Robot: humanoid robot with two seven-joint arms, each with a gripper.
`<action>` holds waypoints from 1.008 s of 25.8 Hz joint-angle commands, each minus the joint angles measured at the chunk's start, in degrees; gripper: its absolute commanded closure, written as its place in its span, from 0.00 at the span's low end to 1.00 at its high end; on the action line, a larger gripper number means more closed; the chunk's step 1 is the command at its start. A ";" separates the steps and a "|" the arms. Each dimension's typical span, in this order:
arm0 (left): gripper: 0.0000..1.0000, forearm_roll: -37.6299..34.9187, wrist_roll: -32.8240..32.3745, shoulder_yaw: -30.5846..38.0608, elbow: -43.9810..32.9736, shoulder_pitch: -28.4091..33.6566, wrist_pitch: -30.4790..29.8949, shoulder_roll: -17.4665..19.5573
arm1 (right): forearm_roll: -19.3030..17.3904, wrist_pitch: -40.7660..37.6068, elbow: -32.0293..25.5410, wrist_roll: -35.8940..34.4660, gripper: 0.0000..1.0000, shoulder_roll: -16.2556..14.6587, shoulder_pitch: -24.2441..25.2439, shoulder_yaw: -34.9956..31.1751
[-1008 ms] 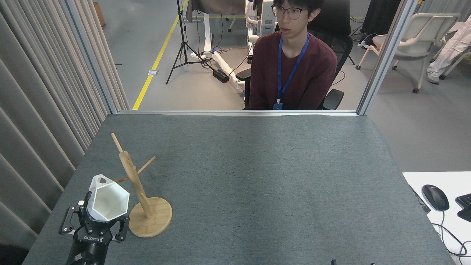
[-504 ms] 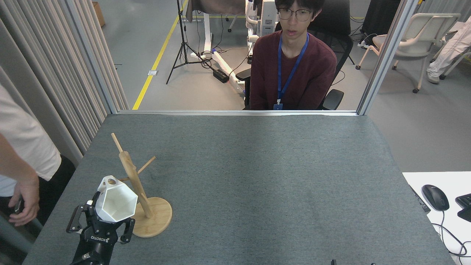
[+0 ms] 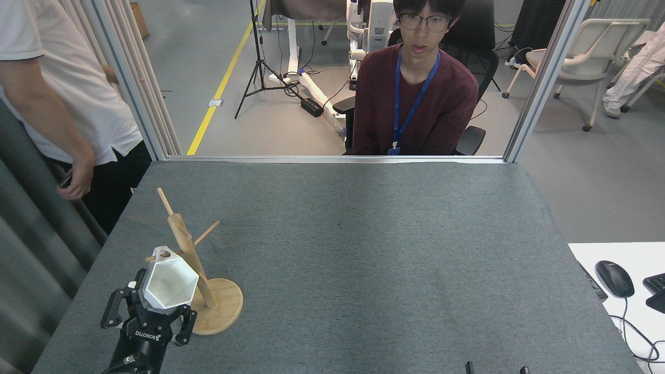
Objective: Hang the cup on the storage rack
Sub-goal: 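Hook the cup handle onto a mug tree peg with the left gripper, then open the left gripper and lower it away from the hanging cup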
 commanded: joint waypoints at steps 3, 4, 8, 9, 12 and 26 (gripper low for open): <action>0.00 0.41 -0.04 -0.02 0.01 0.35 -0.59 -0.09 | 0.00 0.01 0.01 0.02 0.01 -0.08 -0.06 0.01; 0.00 0.41 -0.04 -0.02 0.01 0.44 -0.59 -0.09 | 0.00 0.01 0.01 0.02 0.01 -0.08 -0.14 0.01; 0.00 0.50 0.05 -0.02 -0.34 2.11 -0.67 -0.09 | 0.00 0.01 0.01 0.02 0.01 -0.08 -0.14 0.01; 0.00 0.50 0.05 -0.02 -0.51 2.81 -0.67 -0.27 | 0.09 0.01 0.01 0.02 0.01 -0.08 -0.14 0.01; 0.00 0.59 0.05 -0.02 -0.16 5.18 -0.50 -1.32 | 0.09 0.01 -0.08 0.02 0.01 -0.08 -0.14 0.01; 0.00 40.31 -4.43 1.47 -12.03 22.32 -23.08 0.96 | 0.09 -6.06 -5.35 -1.74 0.01 -0.25 5.13 -0.17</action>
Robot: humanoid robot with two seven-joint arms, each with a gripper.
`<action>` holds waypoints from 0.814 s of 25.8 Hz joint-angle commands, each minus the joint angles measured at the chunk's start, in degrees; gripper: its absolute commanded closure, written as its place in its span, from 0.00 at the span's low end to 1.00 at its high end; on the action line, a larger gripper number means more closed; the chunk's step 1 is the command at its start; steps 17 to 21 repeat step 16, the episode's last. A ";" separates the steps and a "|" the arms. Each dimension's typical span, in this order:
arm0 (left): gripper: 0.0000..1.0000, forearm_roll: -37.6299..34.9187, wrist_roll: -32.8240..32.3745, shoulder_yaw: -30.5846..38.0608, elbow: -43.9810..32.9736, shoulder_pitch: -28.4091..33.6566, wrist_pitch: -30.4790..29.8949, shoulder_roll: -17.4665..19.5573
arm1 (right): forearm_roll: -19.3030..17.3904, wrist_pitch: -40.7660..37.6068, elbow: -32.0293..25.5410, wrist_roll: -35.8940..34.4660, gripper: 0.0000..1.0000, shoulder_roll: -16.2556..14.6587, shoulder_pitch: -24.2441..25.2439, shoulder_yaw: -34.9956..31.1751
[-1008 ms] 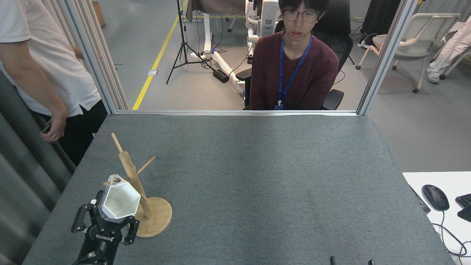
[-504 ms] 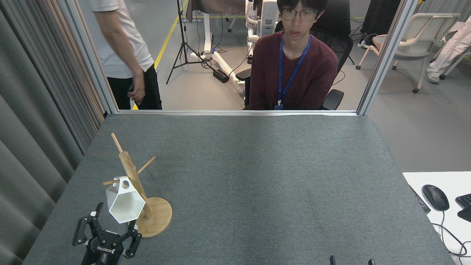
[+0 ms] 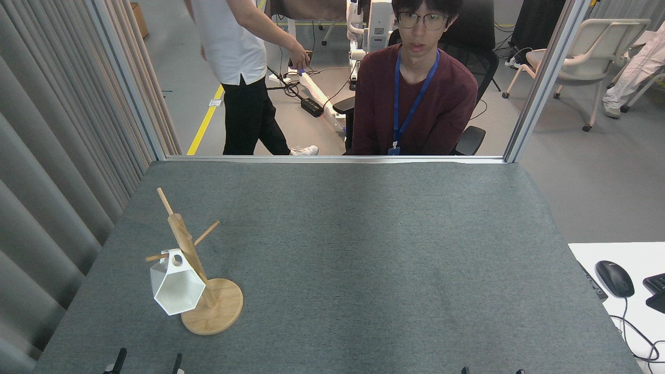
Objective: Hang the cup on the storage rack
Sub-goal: 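Open the left gripper and lower it away from the hanging cup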
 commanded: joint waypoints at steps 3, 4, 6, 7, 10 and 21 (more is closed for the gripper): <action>0.00 13.13 -5.09 0.48 -5.86 4.95 -9.91 2.17 | 0.09 -1.49 -2.95 -1.39 0.01 -0.15 4.40 -0.05; 0.00 13.30 -5.18 0.30 -6.39 5.30 -10.44 2.35 | 0.09 -1.49 -3.30 -1.56 0.01 -0.15 4.93 -0.14; 0.00 13.39 -5.18 -0.05 -7.44 6.27 -12.20 2.88 | 0.17 -1.41 -4.00 -1.56 0.01 -0.15 5.90 -0.23; 0.00 13.39 -5.18 -0.66 -7.70 6.62 -12.37 3.05 | 0.17 -1.41 -4.18 -1.56 0.01 -0.15 6.07 -0.32; 0.00 13.30 -5.09 -2.42 -7.79 7.06 -12.29 3.23 | 0.17 -1.41 -4.35 -1.56 0.01 -0.51 6.16 -0.58; 0.00 13.21 -4.91 -3.57 -7.53 7.06 -10.35 3.23 | 0.17 -0.79 -4.27 -1.56 0.01 -0.51 5.90 -1.90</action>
